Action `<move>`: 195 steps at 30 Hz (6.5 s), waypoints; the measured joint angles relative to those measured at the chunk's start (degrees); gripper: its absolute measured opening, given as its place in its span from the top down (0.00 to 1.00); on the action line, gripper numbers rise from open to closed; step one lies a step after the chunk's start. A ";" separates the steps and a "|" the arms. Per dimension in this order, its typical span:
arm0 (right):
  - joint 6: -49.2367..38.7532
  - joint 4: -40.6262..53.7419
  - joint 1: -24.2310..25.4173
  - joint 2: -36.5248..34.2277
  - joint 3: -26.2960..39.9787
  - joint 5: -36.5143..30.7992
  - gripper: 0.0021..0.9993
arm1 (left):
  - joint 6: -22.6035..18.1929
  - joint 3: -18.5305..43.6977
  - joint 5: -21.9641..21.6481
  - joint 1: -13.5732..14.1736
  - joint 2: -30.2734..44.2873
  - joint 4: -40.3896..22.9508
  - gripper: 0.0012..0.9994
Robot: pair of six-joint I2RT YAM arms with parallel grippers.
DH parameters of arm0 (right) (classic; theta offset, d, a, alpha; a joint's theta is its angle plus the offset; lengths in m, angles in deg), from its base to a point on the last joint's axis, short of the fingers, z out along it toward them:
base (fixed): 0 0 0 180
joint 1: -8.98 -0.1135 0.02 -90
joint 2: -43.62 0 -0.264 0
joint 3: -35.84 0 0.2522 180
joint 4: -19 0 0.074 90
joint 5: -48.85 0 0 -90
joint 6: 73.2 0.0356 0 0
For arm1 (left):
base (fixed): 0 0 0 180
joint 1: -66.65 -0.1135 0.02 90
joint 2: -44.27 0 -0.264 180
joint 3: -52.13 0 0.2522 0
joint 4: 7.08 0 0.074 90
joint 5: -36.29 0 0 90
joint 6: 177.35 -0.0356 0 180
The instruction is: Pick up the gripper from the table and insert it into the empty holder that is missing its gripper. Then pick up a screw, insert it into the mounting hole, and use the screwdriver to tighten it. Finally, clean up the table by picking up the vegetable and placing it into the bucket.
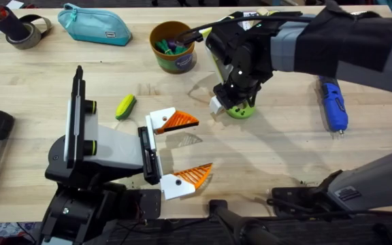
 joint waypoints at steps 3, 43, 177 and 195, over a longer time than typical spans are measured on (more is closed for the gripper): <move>-0.04 -0.02 0.01 0.00 0.00 0.01 0.51 | 0.04 0.00 0.00 0.00 0.00 0.19 0.01; 12.24 -4.50 1.39 27.36 -20.24 1.29 0.51 | 0.04 0.00 0.15 0.00 0.00 0.19 0.01; 8.36 -14.67 1.39 17.38 -20.44 0.39 0.99 | 0.04 0.00 0.15 0.00 0.01 0.17 0.01; 6.43 5.82 1.39 17.38 2.34 0.68 1.00 | 0.04 0.00 0.17 0.00 0.01 0.17 0.01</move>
